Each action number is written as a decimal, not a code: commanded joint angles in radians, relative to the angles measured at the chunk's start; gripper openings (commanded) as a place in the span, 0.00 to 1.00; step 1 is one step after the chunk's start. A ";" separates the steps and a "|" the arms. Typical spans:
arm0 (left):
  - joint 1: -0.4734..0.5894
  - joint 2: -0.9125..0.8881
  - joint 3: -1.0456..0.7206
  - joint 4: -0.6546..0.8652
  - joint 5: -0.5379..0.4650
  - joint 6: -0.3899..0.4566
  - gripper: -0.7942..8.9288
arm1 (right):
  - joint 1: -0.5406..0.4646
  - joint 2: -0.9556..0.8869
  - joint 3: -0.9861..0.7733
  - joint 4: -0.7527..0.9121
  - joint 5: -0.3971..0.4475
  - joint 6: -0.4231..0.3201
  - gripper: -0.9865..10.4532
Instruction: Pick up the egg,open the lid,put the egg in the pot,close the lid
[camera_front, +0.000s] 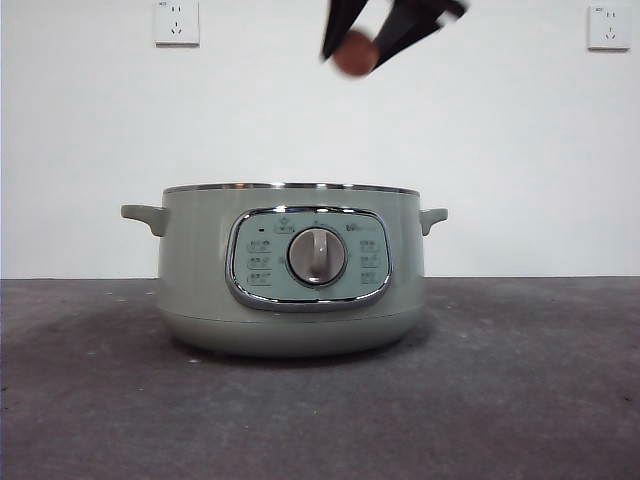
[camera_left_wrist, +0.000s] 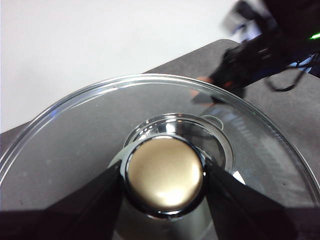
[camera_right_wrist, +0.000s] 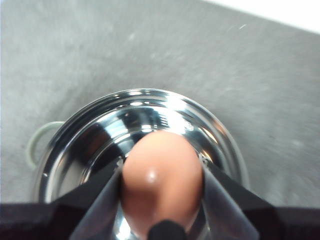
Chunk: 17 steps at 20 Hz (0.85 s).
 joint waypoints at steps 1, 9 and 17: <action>0.003 -0.011 0.008 0.043 0.008 -0.011 0.07 | 0.013 0.132 0.097 -0.030 -0.002 -0.023 0.07; 0.003 -0.011 0.008 0.031 0.008 -0.009 0.07 | 0.057 0.406 0.202 -0.091 0.001 -0.073 0.07; 0.003 -0.011 0.008 0.028 0.008 -0.009 0.07 | 0.076 0.491 0.202 -0.161 0.028 -0.106 0.07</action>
